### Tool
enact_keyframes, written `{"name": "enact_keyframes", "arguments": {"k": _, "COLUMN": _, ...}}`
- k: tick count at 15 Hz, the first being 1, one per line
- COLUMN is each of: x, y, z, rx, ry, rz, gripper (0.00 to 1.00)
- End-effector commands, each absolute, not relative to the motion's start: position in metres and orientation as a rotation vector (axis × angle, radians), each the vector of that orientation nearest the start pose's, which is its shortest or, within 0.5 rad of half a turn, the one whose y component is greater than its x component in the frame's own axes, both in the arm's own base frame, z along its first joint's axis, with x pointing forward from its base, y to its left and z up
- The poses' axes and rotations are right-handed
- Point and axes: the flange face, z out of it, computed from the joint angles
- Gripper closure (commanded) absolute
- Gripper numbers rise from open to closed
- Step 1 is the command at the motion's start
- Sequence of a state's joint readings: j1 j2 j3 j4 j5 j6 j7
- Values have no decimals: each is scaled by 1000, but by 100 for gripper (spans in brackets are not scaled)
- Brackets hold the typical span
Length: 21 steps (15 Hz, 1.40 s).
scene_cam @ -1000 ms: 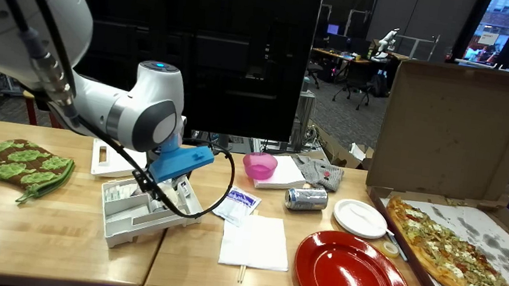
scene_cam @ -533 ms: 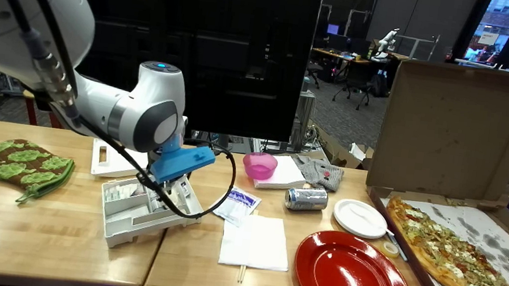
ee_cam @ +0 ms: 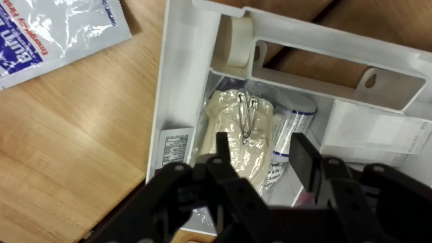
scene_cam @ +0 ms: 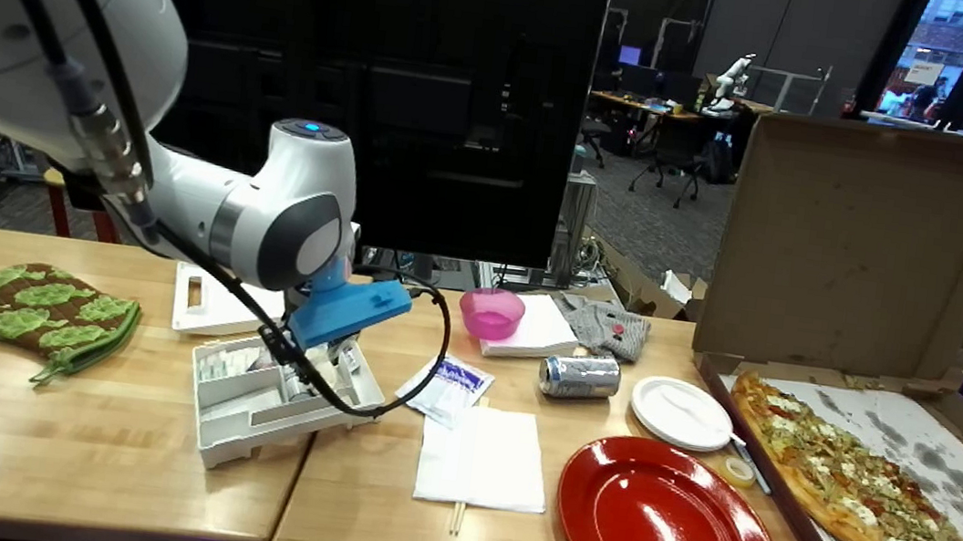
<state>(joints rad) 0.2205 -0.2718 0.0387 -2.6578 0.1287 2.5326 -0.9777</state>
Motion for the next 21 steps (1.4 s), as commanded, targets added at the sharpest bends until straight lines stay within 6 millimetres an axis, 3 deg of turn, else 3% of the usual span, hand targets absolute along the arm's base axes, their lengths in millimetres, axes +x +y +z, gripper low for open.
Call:
{"name": "enact_keyframes", "arguments": {"k": 1, "x": 409, "y": 103, "z": 342, "rx": -2620, "ry": -1700, "rz": -249, "gripper": 55}}
{"name": "enact_keyframes", "arguments": {"k": 3, "x": 410, "y": 102, "z": 340, "rx": -2621, "ry": -1695, "rz": -243, "gripper": 64}}
{"name": "enact_keyframes", "arguments": {"k": 5, "x": 410, "y": 102, "z": 339, "rx": -2621, "ry": -1692, "rz": -241, "gripper": 64}}
{"name": "enact_keyframes", "arguments": {"k": 6, "x": 410, "y": 102, "z": 339, "rx": -2621, "ry": -1691, "rz": -240, "gripper": 69}}
{"name": "enact_keyframes", "arguments": {"k": 13, "x": 410, "y": 101, "z": 334, "rx": -2618, "ry": -1685, "rz": -224, "gripper": 62}}
{"name": "enact_keyframes", "arguments": {"k": 17, "x": 408, "y": 101, "z": 333, "rx": -2613, "ry": -1682, "rz": -219, "gripper": 46}}
{"name": "enact_keyframes", "arguments": {"k": 19, "x": 408, "y": 101, "z": 332, "rx": -2609, "ry": -1685, "rz": -215, "gripper": 43}}
{"name": "enact_keyframes", "arguments": {"k": 21, "x": 408, "y": 102, "z": 331, "rx": -2603, "ry": -1687, "rz": -210, "gripper": 49}}
